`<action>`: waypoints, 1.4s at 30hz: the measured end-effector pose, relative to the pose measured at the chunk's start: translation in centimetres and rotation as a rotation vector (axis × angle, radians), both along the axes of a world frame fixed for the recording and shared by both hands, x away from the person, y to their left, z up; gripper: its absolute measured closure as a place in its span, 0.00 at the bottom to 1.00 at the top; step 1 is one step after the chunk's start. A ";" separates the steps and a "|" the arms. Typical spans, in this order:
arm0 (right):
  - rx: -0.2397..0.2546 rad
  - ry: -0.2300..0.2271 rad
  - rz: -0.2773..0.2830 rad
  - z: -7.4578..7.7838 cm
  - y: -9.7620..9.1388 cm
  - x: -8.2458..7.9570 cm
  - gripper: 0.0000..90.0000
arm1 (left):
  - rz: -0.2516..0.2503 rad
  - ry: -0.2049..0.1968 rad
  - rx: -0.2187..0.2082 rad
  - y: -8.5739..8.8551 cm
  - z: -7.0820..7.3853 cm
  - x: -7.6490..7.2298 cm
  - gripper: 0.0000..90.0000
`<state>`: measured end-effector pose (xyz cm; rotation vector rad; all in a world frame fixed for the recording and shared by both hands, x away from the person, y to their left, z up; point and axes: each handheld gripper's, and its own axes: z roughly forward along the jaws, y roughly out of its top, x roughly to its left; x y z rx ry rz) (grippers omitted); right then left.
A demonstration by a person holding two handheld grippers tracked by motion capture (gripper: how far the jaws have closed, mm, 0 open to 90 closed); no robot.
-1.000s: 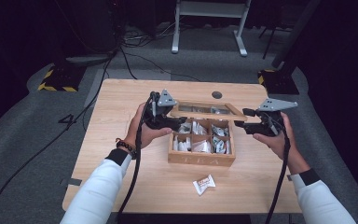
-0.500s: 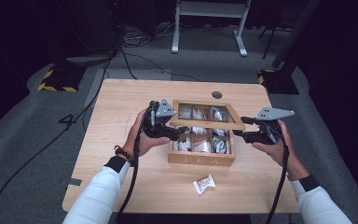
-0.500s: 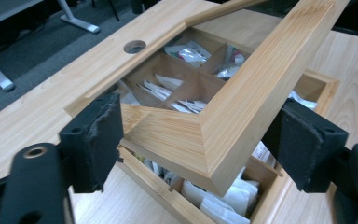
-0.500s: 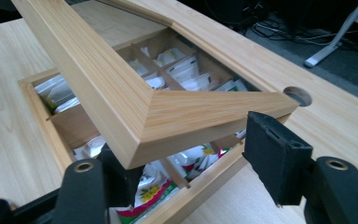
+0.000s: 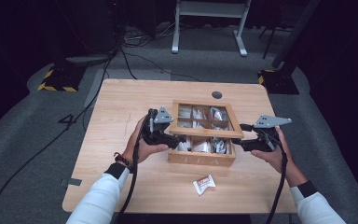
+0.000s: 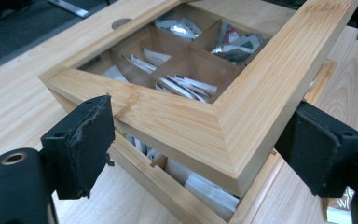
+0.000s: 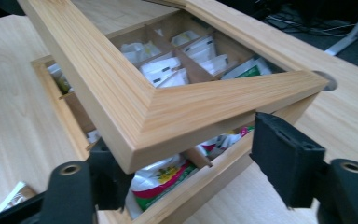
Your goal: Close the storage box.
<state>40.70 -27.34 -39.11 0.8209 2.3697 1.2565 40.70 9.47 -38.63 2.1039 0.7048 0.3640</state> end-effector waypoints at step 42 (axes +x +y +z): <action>-0.040 0.102 0.051 -3.7 0.6 -1.5 0.20 | -0.074 0.107 0.058 0.5 -5.0 -0.4 0.16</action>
